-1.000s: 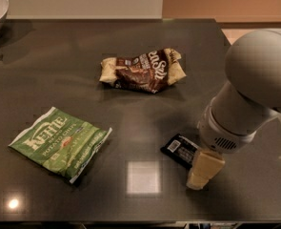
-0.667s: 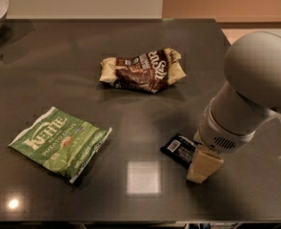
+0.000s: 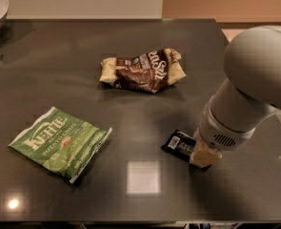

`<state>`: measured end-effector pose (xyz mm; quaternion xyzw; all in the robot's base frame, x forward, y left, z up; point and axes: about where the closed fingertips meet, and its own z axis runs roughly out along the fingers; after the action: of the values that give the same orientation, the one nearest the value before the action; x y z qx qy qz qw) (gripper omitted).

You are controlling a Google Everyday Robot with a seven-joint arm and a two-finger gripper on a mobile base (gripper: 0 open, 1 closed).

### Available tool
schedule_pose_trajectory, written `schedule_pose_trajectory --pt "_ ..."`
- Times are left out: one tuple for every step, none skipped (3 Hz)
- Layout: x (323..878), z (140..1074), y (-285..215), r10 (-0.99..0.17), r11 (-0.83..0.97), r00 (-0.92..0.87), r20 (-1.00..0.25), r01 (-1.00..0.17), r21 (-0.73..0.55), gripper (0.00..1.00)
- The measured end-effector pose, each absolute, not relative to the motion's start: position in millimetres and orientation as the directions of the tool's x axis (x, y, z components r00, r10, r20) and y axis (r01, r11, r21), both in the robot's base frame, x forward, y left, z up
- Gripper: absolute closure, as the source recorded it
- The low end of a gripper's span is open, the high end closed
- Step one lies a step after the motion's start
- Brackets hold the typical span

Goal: Move rxbar chocolate near brown chip bag

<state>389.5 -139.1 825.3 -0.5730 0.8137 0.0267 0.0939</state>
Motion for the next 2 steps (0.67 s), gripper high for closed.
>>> schedule_pose_trajectory --pt "405 838 -154 -0.917 0.363 -0.346 -0.198 -0.93 -0.056 1.0" --pt "436 855 -174 -0.904 0.389 -0.37 -0.212 -0.92 -0.052 1.0"
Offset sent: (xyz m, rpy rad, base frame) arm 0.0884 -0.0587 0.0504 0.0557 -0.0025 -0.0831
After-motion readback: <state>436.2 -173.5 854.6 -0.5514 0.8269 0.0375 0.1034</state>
